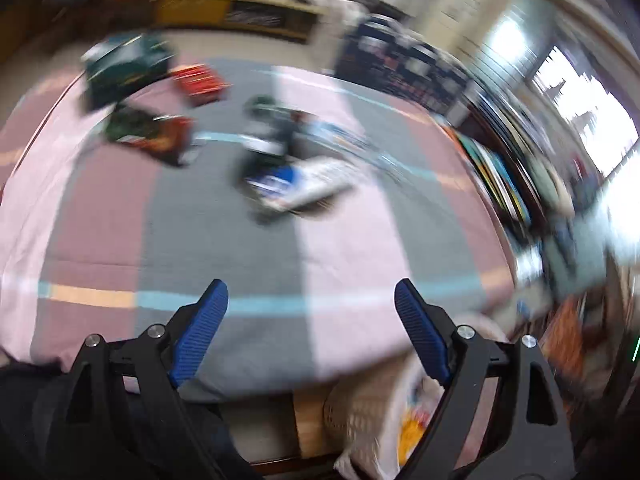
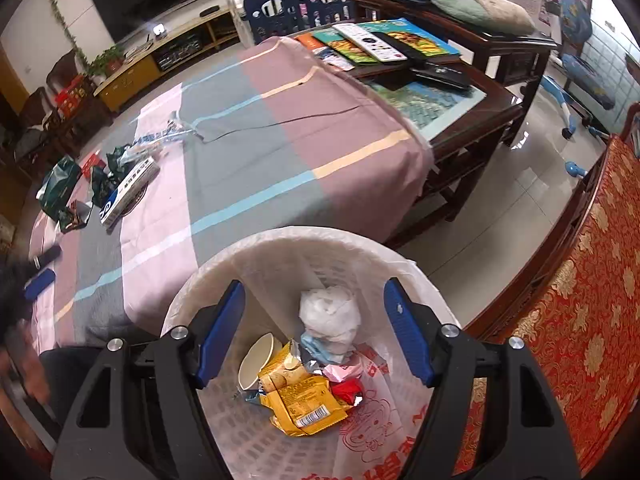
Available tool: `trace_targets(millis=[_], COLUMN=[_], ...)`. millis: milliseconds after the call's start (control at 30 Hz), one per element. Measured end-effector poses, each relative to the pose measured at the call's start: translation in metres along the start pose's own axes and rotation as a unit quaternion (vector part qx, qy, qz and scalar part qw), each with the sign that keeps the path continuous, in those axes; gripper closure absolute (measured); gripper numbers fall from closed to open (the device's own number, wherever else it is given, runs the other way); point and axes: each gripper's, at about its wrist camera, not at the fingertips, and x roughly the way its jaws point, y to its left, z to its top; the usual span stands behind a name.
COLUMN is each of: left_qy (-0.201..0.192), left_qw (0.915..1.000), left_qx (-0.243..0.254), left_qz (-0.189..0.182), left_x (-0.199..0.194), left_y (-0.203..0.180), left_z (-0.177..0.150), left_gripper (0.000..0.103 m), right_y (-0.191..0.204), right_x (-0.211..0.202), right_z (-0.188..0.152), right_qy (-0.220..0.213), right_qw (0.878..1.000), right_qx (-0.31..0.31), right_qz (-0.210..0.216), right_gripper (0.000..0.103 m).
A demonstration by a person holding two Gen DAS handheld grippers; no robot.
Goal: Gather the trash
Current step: 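Drop the yellow chip bag into the wastebasket with the right tool while the left releases the white bag, then grasp the green snack bag with the left tool while the right tool grasps the dark green wrapper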
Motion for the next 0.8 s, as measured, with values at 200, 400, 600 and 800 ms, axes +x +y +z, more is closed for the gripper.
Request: trace_targets(millis=[200,400,600,800], left_qy=[-0.007,0.054,0.090,0.019], left_qw=[0.9905,0.9823,0.9744,0.9840], left_qx=[-0.114,-0.126,-0.113,-0.044], left_qz=[0.076,0.127,0.173,0.172], left_x=[0.037,0.102,0.135,0.082], left_y=[0.080,0.099,0.107,0.085], left_z=[0.108,0.166,0.162,0.125], left_gripper=[0.030,0.015,0.062,0.088], right_y=[0.010,0.007,0.018,0.074], right_x=[0.016,0.029,0.040,0.054], right_z=[0.001,0.006,0.015,0.036], right_qy=[0.014,0.028,0.031,0.024], right_qw=[1.000,1.000,0.999,0.998], right_qx=[-0.010,0.000,-0.006,-0.036], right_qz=[0.000,-0.011,-0.007,0.053], right_gripper=[0.032,0.032,0.032,0.032])
